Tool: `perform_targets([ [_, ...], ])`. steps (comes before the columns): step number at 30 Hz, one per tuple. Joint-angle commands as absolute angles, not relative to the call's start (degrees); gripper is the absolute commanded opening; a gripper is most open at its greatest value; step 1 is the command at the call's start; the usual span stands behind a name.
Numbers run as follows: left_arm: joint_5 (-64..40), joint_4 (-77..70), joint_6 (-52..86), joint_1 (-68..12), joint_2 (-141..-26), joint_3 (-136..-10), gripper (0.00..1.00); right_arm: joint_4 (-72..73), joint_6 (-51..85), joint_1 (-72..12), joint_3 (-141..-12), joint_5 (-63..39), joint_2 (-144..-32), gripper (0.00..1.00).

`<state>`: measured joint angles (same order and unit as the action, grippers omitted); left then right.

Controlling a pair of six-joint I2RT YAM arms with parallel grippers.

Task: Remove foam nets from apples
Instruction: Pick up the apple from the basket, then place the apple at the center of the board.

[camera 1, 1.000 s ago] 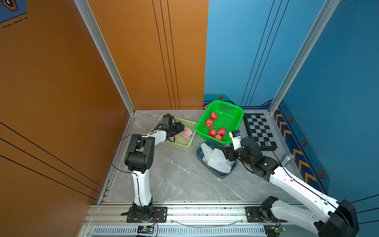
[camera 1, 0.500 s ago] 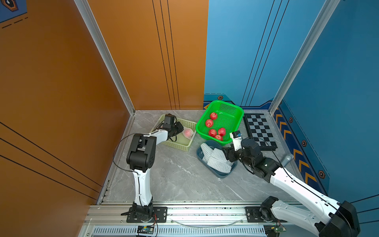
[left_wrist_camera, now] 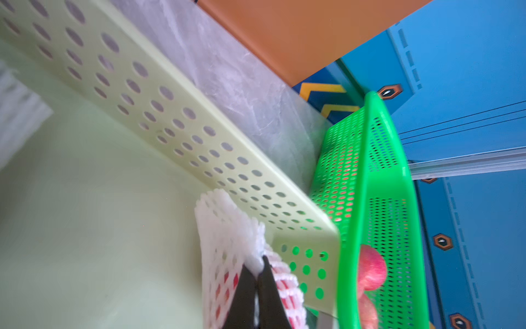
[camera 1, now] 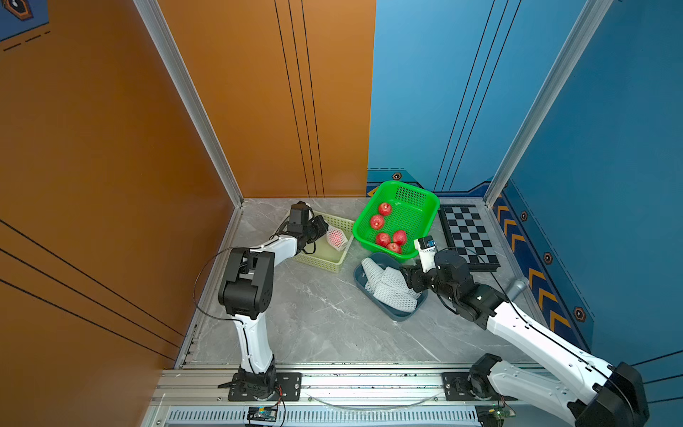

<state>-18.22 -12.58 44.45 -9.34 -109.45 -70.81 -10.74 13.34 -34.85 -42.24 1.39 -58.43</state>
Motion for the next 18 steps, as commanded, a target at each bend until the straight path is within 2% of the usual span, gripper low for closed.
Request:
perform_targets([
  [1, -22.47, -17.53, 47.53, -7.98, -104.16, -68.03, 0.0, -9.83, 12.74, -35.25, -41.37, 1.5, -58.38, 0.65],
  [12, -25.5, -19.48, 51.66, -5.89, -85.34, -53.14, 0.0, -8.05, 11.95, -35.83, -41.01, -1.37, -59.41, 0.65],
  [18, -20.78, -12.9, 51.18, -7.69, -68.64, -40.56, 0.0, -3.73, 9.12, -39.54, -41.19, -6.6, -62.14, 0.65],
])
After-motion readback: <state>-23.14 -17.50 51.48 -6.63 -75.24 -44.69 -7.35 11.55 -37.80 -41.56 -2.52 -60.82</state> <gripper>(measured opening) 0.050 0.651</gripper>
